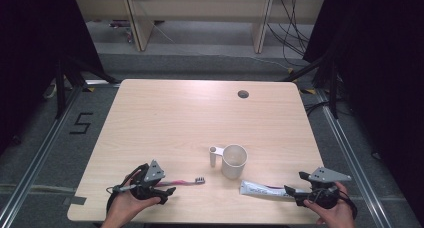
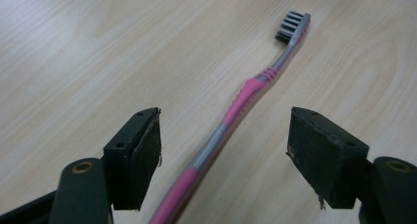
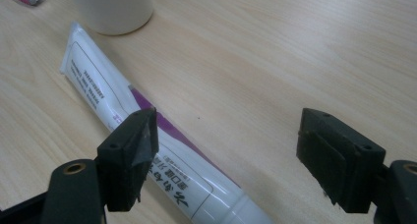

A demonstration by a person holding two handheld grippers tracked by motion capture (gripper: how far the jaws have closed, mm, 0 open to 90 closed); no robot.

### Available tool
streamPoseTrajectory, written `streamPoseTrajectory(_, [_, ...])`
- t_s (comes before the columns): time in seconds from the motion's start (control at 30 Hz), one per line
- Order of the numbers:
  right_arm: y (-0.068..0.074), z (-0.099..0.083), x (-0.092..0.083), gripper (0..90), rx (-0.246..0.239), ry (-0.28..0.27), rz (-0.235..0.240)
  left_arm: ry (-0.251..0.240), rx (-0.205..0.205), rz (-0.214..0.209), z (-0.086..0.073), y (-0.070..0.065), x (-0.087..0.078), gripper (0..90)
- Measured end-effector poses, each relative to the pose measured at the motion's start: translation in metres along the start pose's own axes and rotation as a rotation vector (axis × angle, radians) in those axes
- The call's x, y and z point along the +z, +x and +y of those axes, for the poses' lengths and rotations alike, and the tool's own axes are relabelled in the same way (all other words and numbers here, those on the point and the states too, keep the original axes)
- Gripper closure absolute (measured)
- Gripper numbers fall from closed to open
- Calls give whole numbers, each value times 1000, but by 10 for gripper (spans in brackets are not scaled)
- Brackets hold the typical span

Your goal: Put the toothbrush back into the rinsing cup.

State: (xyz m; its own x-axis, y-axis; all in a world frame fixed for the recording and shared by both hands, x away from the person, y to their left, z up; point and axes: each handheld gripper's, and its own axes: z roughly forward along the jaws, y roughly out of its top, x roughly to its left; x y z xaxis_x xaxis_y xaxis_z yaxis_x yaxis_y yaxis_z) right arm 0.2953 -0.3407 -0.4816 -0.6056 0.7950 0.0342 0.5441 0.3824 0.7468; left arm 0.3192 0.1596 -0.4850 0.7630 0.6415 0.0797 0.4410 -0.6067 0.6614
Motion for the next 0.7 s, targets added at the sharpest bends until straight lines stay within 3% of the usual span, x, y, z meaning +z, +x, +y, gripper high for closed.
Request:
streamPoseTrajectory(0.13, [0, 0, -1, 247, -14, -1, -16, 29, 40, -14, 11, 3, 1, 410])
streamPoseTrajectory(0.2, [0, 0, 0, 247, -11, -1, -5, 79, 76, -30, 18, 6, 3, 449])
streamPoseTrajectory(0.23, [0, -1, -1, 247, -15, 3, -4, 79, 76, -30, 18, 6, 3, 464])
streamPoseTrajectory(0.27, [0, -1, -1, 247, -14, 8, -3, 116, 100, -49, 21, 7, 6, 479])
streamPoseTrajectory(0.3, [3, -2, -1, 247, 19, 21, 5, 116, 100, -49, 21, 7, 6, 505])
streamPoseTrajectory(0.43, [1, -2, -2, 248, -1, 8, -5, 185, 136, -81, 27, 7, 12, 548])
streamPoseTrajectory(0.47, [1, -2, -2, 248, -14, 4, -10, 209, 171, -97, 31, 8, 14, 560])
streamPoseTrajectory(0.53, [0, -2, -1, 248, -22, 2, -10, 214, 176, -99, 31, 8, 15, 582])
streamPoseTrajectory(0.63, [3, -3, -2, 248, 12, 19, 0, 264, 208, -110, 37, 9, 19, 612])
streamPoseTrajectory(0.7, [2, -4, -1, 248, 3, 12, 0, 278, 217, -114, 38, 8, 20, 628])
